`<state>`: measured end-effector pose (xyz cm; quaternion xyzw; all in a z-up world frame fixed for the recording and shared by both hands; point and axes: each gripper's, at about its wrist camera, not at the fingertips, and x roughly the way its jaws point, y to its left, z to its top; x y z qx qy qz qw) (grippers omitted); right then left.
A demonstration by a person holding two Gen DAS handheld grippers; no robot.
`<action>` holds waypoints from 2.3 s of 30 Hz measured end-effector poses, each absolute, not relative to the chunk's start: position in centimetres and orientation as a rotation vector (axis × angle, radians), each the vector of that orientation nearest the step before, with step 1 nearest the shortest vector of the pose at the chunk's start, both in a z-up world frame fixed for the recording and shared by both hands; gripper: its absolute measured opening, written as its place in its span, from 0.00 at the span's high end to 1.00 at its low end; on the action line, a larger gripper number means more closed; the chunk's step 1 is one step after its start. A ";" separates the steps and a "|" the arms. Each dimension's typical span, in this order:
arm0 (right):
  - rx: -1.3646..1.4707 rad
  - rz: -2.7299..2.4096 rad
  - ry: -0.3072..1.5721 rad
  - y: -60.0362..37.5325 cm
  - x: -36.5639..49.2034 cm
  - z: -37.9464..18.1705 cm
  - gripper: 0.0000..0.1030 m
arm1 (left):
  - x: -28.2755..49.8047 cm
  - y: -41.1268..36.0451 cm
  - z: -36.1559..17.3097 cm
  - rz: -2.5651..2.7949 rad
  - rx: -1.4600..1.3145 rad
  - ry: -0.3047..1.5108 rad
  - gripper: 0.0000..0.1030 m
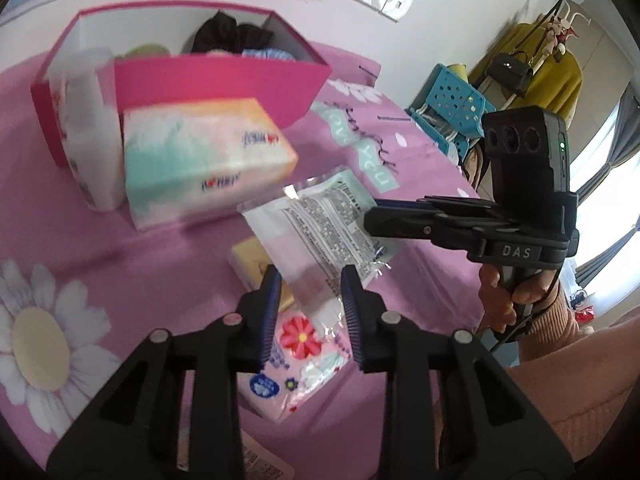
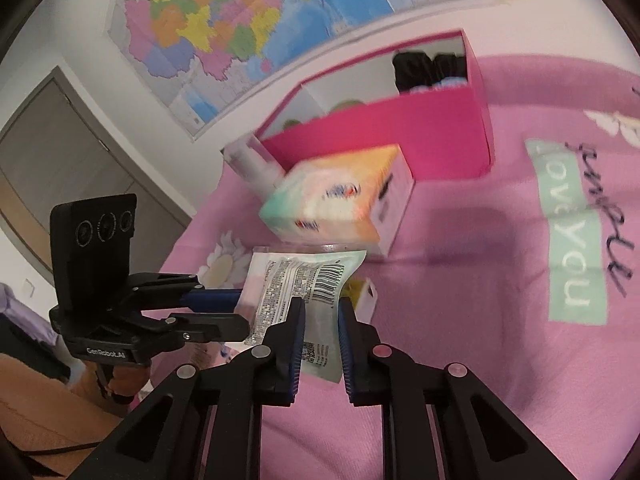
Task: Organize soft objects
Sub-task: 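Grasp the clear printed packet with the left tool and lift, then carry the clear packet with the left tool into the box, release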
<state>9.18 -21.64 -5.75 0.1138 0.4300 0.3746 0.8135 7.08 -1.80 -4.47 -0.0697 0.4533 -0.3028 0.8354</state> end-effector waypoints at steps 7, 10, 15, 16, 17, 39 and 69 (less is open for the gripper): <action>0.216 0.801 0.845 -21.9 10.1 -2.8 0.85 | 8.8 -1.7 -1.8 -0.640 -0.133 0.897 0.68; 0.206 0.797 0.814 -22.0 10.7 -1.7 0.85 | 9.7 -1.9 -0.8 -0.639 -0.126 0.875 0.68; 0.198 0.788 0.772 -22.3 12.3 -0.1 0.85 | 11.5 -2.4 0.5 -0.622 -0.104 0.849 0.68; 0.194 0.784 0.763 -22.3 12.6 0.2 0.85 | 12.1 -2.5 0.9 -0.622 -0.101 0.843 0.68; 0.193 0.779 0.755 -22.4 13.1 0.4 0.85 | 12.5 -2.5 1.1 -0.622 -0.101 0.841 0.68; 0.192 0.705 0.688 -22.3 22.1 2.4 0.85 | 22.7 -4.1 3.1 -0.582 -0.155 0.848 0.68; 0.066 0.533 0.736 -21.6 25.8 0.6 0.79 | 25.3 -4.3 0.0 -0.464 -0.106 0.909 0.68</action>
